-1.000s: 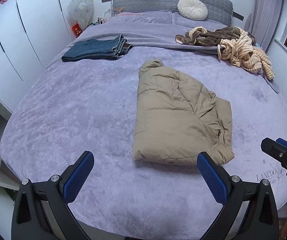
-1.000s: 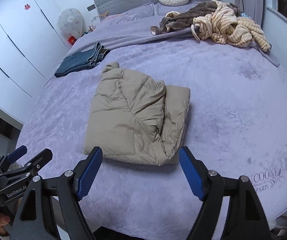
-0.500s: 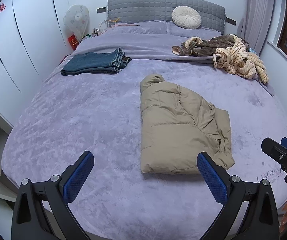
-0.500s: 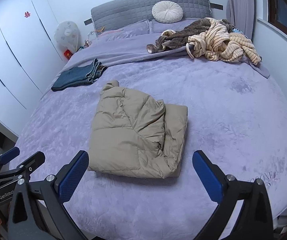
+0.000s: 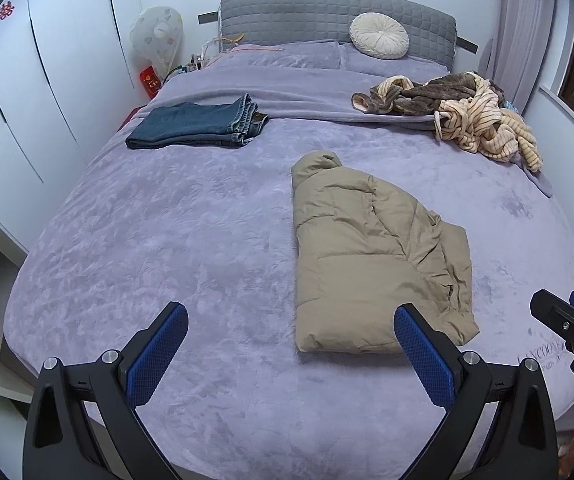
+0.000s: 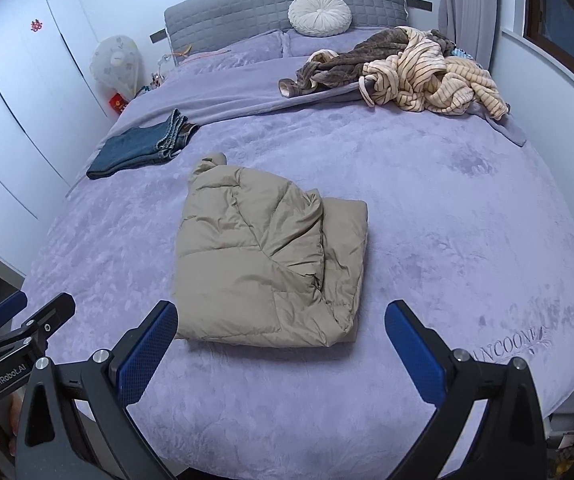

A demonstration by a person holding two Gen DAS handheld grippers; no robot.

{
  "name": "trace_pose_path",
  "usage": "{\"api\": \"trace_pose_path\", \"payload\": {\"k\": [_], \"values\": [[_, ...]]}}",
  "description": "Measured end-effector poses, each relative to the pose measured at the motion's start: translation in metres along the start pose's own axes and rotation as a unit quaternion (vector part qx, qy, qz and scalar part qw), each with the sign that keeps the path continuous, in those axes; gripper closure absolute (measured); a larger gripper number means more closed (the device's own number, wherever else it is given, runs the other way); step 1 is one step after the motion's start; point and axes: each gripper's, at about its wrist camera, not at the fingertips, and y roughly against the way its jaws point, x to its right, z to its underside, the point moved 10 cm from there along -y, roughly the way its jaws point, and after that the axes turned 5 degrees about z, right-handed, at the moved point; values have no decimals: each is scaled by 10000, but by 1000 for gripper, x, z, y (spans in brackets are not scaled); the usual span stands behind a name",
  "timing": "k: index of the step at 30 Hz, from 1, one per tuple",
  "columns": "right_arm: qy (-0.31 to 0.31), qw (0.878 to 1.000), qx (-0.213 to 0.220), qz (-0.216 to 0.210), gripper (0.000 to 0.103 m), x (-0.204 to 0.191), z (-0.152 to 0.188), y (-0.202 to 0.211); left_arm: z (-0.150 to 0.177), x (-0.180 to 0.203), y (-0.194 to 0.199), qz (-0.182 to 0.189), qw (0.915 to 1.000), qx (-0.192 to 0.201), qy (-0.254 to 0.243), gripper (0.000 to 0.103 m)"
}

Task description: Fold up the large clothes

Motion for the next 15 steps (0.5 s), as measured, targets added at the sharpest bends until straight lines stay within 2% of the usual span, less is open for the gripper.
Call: {"api": "trace_pose_path", "payload": {"k": [15], "values": [[27,10000,2,26,0,0,-3,1,1,-5,-2,-33,10000,-20,32,0]]}}
